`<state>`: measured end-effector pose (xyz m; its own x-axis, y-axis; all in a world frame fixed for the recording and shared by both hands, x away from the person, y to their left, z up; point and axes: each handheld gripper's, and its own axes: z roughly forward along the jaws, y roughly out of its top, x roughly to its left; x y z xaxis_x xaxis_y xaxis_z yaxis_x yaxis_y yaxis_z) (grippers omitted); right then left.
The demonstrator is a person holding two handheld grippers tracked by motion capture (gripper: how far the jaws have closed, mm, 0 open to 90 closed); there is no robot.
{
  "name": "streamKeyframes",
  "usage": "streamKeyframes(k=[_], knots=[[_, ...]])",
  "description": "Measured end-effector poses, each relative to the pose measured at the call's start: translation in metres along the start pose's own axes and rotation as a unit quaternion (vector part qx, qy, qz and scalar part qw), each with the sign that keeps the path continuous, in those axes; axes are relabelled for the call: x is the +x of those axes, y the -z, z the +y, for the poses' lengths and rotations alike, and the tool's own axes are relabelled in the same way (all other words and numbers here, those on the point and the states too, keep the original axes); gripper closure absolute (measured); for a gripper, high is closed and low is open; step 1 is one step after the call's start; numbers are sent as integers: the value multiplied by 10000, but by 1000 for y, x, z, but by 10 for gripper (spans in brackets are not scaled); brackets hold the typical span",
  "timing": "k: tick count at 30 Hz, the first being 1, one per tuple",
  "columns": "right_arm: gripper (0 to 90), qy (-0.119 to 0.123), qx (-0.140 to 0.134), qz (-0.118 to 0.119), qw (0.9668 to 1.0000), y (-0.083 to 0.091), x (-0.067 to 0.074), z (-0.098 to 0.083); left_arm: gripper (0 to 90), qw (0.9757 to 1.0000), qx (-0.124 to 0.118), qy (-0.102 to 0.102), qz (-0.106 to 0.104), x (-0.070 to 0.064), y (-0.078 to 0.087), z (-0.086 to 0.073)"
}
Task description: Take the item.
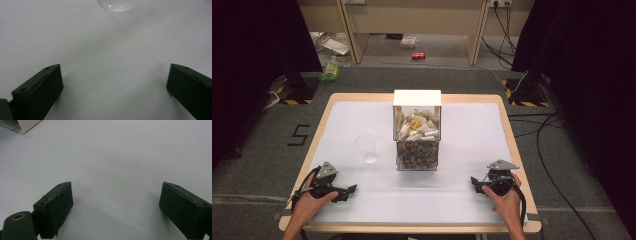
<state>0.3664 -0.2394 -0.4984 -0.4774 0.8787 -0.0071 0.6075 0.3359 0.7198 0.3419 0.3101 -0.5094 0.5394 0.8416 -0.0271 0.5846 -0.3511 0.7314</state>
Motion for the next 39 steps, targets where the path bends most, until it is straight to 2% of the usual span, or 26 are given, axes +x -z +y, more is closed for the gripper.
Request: streamKeyframes(k=[13,18,19,20,21,22,23,27,32,39], knots=[[124,23,-8,-5,10000,0,0,0,6,10000,-1,22,27,0,1,0],[125,24,-11,-5,10000,0,0,0,58,10000,21,-3,39,-3,3,1],[125,23,-10,-4,10000,0,0,0,58,10000,19,-20,12,-3,4,2],[125,5,-6,-3,10000,0,0,0,155,9999,-38,-19,-112,-4,6,3],[125,22,-9,-3,10000,0,0,0,167,9999,-48,-2,-130,-5,7,4],[125,23,-10,-3,10000,0,0,0,136,9999,-48,-2,-130,-5,7,4],[125,24,-11,-5,10000,0,0,0,160,9998,-89,6,-188,-6,8,4],[125,25,-13,-5,10000,0,0,0,152,9990,-203,16,-397,-11,9,8],[125,29,-21,-12,10000,0,0,0,151,9986,-275,0,-451,-14,13,11],[125,28,-21,-10,10000,0,0,0,150,9963,-558,27,-660,-21,23,20]])
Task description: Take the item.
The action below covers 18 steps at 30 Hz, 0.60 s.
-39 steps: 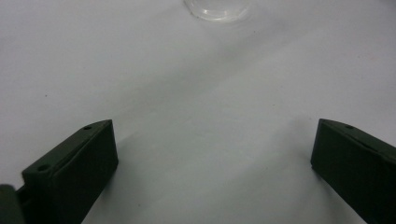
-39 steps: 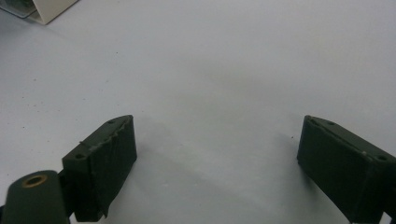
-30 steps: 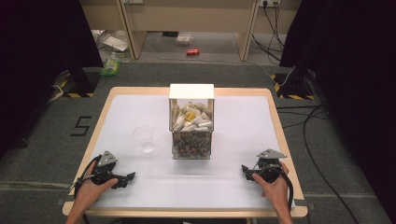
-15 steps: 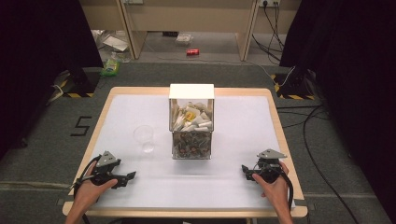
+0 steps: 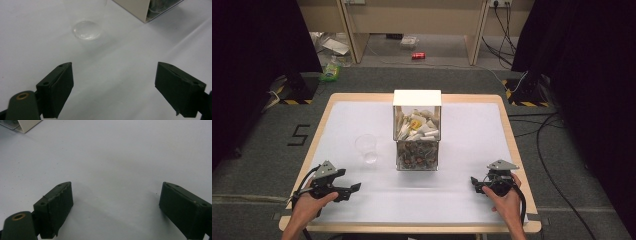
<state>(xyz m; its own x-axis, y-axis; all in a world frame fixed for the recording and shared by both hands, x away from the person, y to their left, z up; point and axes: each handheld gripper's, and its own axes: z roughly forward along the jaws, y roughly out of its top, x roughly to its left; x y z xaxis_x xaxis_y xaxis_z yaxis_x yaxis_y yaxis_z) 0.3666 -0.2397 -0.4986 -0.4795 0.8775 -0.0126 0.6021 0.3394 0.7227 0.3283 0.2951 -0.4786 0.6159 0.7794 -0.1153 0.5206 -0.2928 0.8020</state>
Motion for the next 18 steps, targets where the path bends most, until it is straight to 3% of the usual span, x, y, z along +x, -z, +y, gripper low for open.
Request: streamKeyframes(k=[18], knots=[[126,-4,-3,1,10000,0,0,0,150,9986,-452,-70,-256,-15,9,23]])
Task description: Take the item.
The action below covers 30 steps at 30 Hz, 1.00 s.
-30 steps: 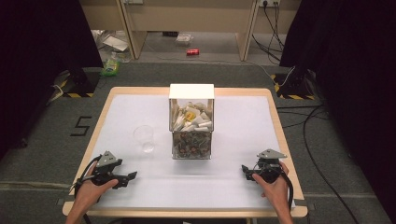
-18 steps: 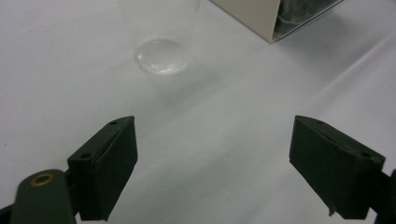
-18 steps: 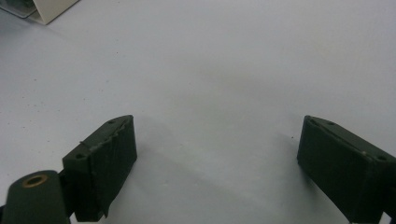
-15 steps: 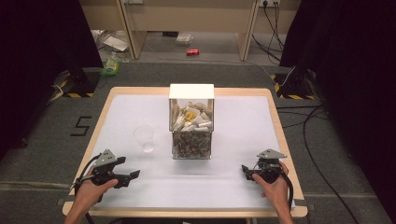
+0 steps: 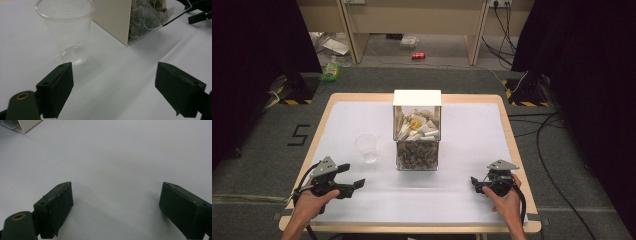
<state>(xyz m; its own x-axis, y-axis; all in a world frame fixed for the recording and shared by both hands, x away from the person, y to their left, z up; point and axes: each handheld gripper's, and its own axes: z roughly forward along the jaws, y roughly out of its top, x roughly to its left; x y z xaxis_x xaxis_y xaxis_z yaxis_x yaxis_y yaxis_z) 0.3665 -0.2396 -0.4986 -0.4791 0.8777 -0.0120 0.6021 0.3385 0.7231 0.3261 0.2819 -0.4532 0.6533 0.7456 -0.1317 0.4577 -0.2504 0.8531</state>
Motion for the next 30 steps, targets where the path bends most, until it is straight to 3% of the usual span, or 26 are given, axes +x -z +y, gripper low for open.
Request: streamKeyframes(k=[14,18,30], knots=[[126,-5,2,1,10000,0,0,0,152,9986,-425,-199,-231,-18,3,37],[126,-3,0,0,10000,0,0,0,163,9972,-623,-213,-363,-22,3,52],[126,-3,-1,0,10000,0,0,0,221,9936,-869,-284,-660,-35,4,84]])
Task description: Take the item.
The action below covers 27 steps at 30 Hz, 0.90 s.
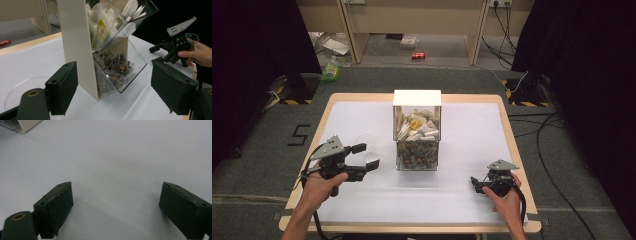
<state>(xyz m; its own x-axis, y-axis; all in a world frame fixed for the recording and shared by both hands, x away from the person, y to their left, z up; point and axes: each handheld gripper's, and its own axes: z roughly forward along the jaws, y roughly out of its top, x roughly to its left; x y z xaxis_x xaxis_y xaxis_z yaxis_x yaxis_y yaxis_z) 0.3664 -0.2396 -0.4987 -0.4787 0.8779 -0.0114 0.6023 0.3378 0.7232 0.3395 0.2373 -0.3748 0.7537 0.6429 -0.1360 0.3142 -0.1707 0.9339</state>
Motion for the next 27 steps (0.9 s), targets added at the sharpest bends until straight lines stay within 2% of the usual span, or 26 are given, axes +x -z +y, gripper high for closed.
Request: streamKeyframes(k=[8,14,23,27], knots=[[126,9,3,-1,10000,0,0,0,286,9997,-94,-193,-63,-9,-10,27],[126,11,2,-3,10000,0,0,0,334,9994,-177,-245,-155,-12,-16,43],[126,11,2,-2,10000,0,0,0,391,9986,-270,-317,-323,-18,-27,63],[125,8,10,-5,10000,0,0,0,417,9985,-279,-298,-361,-18,-33,67]])
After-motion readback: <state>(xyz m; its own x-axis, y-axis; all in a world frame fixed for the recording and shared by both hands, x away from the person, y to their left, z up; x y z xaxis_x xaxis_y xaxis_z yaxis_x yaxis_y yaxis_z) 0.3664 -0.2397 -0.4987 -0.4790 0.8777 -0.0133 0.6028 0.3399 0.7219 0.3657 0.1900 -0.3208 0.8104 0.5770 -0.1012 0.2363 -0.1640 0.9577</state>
